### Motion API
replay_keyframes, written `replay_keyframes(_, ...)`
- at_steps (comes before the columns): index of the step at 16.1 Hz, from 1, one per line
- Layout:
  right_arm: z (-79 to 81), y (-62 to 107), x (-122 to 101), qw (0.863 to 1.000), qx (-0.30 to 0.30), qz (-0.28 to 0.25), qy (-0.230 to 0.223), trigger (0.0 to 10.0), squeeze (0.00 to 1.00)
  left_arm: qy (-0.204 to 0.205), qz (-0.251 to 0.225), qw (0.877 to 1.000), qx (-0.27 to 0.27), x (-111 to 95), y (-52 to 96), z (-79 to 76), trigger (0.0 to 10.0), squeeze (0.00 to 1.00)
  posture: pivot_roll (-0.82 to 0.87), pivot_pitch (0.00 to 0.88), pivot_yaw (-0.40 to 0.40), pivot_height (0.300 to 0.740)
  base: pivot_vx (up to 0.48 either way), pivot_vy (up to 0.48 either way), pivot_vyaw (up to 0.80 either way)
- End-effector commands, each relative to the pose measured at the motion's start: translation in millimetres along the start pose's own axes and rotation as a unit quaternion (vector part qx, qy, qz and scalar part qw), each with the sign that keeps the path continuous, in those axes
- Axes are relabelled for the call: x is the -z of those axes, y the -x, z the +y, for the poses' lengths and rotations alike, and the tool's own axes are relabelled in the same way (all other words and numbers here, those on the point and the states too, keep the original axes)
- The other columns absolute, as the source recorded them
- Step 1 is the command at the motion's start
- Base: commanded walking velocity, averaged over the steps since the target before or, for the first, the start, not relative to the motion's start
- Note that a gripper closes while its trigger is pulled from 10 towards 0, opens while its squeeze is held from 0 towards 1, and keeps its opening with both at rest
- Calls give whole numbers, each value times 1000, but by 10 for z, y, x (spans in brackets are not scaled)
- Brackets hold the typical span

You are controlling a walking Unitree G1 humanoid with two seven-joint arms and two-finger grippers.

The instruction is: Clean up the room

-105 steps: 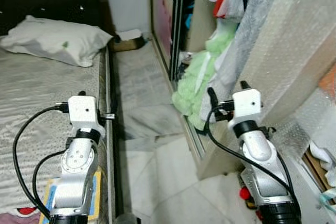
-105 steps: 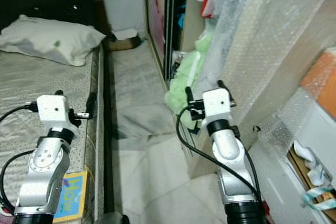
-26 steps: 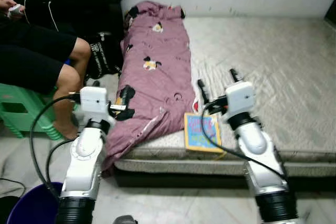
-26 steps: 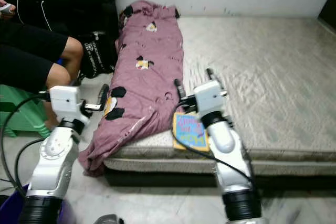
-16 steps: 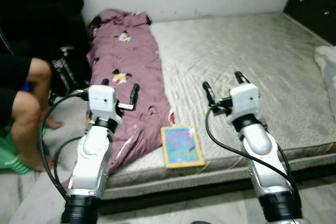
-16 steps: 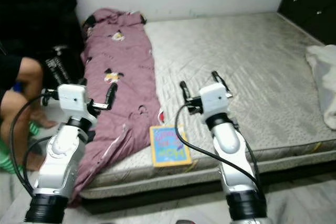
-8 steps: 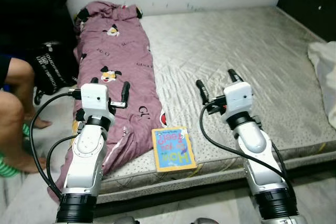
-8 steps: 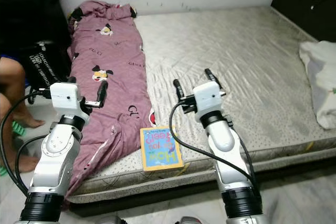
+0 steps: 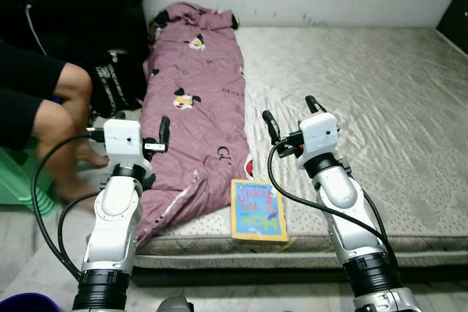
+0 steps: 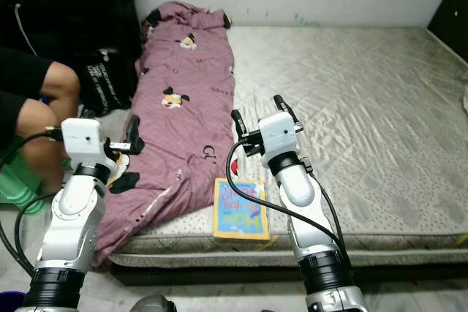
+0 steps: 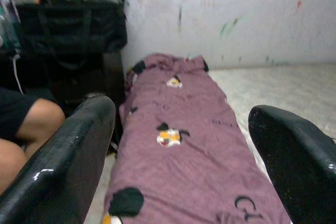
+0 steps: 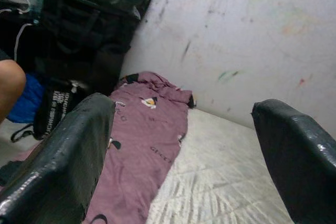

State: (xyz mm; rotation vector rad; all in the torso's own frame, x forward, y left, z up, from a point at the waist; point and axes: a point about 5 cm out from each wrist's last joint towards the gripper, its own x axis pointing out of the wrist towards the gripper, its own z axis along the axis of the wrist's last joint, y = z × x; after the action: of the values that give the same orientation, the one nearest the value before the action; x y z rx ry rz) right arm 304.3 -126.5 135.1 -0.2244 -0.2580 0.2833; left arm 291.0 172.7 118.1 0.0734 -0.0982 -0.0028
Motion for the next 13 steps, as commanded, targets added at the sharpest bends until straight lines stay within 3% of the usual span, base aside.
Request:
replay_keyframes(1, -39, -12, 14, 1000, 4, 0, 4, 10000, 0, -5, -6, 1000, -1, -12, -28, -12, 10000, 0, 12, 0, -12, 740, 0, 0, 0)
replay_keyframes(5, -135, -26, 90, 1000, 25, 7, 7, 10000, 0, 3, 1, 1000, 12, 74, -65, -107, 10000, 0, -3, 0, -5, 740, 0, 0, 0)
replay_keyframes(10, -263, 188, 142, 998, 53, 18, 10, 10000, 0, 13, 11, 999, 36, 180, -134, -307, 10000, 0, -115, 0, 28, 740, 0, 0, 0)
replay_keyframes(13, -305, 403, 186, 997, 67, 29, 16, 10000, 0, 14, 27, 996, 80, 263, -136, -472, 10000, 0, -206, 0, 119, 740, 0, 0, 0)
